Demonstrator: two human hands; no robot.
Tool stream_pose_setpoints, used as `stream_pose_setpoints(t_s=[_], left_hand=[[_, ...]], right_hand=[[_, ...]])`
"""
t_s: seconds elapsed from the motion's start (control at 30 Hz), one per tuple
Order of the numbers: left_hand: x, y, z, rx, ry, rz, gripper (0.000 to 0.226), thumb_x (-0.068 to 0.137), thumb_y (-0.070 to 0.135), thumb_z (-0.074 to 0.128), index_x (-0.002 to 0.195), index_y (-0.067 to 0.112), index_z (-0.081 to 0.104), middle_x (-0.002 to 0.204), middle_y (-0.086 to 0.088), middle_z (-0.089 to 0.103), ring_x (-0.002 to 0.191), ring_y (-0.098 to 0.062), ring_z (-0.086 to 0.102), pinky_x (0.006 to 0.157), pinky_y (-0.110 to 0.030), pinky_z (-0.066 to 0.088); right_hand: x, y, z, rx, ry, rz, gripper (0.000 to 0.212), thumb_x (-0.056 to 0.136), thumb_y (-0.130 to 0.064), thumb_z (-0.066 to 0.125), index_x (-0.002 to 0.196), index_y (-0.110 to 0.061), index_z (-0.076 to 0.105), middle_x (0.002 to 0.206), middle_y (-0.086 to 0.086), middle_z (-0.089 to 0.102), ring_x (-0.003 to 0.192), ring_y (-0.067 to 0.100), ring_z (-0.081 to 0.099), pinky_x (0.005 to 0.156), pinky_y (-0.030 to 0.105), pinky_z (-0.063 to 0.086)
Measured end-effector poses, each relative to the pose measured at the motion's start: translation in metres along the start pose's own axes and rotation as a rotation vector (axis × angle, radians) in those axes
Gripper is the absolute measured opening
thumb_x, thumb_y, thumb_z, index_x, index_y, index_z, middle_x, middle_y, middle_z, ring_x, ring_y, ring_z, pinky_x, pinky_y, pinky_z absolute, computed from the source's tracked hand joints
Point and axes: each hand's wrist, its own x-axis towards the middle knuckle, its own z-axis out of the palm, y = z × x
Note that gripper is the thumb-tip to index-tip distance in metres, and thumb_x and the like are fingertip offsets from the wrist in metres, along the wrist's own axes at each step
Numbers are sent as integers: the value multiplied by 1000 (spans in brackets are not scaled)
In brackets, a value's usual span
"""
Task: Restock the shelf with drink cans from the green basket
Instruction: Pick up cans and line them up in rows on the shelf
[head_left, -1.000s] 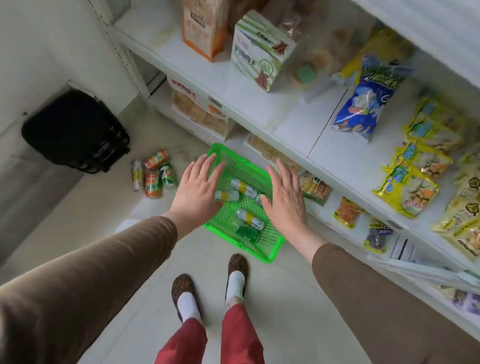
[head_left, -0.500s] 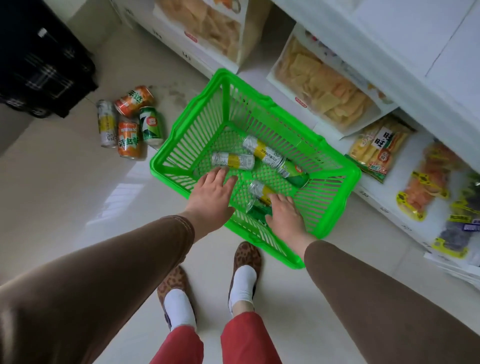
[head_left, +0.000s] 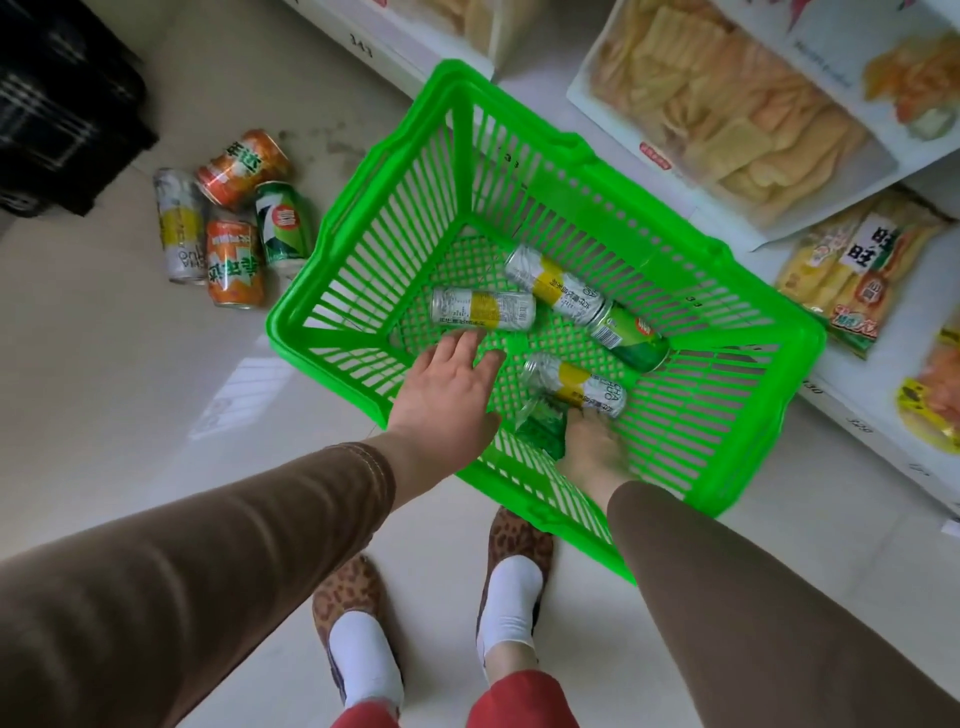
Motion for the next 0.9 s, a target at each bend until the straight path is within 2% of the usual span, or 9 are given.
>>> stream_pose_setpoints(t_s=[0.07,0.13,0.27,0.4,0.5,0.63,0.7,0.8,0.9], left_hand=[[-3,-2,-7,-11,-3,-3,68,91,44,56,150,23,28,158,-7,16,144,-29,19,118,-44,19],[-12,0,-24,-29,-20,-21,68,90,43,56,150,23,28,158,-6,15,144,-28,18,117,-43,20],[-41,7,-81,-51,-30,-78,71,89,44,58,150,23,28,158,-8,16,145,-29,17,116,-43,22],[-86,17,-175,-86,5,-95,74,86,42,63,149,22,29,156,-9,22,144,-29,20,114,-43,26],[-128,27,-263,-89,45,-69,77,85,41,63,150,20,27,155,-10,23,142,-30,23,114,-43,28],[-188,45,-390,-90,189,-7,83,84,45,65,151,17,26,152,-11,29,139,-29,28,110,-42,31],[-215,55,-452,-86,273,35,85,83,46,66,151,15,26,151,-12,30,138,-30,30,111,-42,32],[-245,70,-536,-95,417,124,86,81,45,70,150,15,28,151,-11,32,138,-30,31,111,-43,33],[-260,85,-607,-97,535,207,87,80,47,71,150,17,29,150,-9,33,137,-29,32,107,-45,36]], right_hand=[[-6,1,-11,67,16,18,67,83,-30,78,137,-6,45,138,13,44,132,32,41,109,40,42],[-24,0,-32,186,56,32,74,77,-36,82,134,-7,46,136,13,43,128,34,46,102,40,46],[-82,-6,-96,364,183,-34,67,74,-32,85,125,-11,49,122,12,55,110,32,60,85,37,48],[-168,-22,-190,557,359,-116,71,69,-29,88,129,-15,53,123,8,59,108,29,60,83,33,44],[-247,-41,-272,646,486,-157,68,69,-33,86,126,-19,52,121,4,61,108,27,61,85,35,48],[-360,-59,-382,715,646,-156,63,65,-54,79,113,-35,42,107,-8,61,99,21,63,73,31,42],[-413,-64,-435,728,723,-183,65,61,-65,71,110,-36,40,106,-6,65,99,23,64,72,31,42],[-483,-65,-511,722,852,-231,63,57,-77,62,104,-40,40,95,-14,61,95,20,65,72,28,39],[-536,-62,-580,666,983,-266,60,59,-82,60,99,-40,44,82,-22,59,81,15,59,62,26,37]])
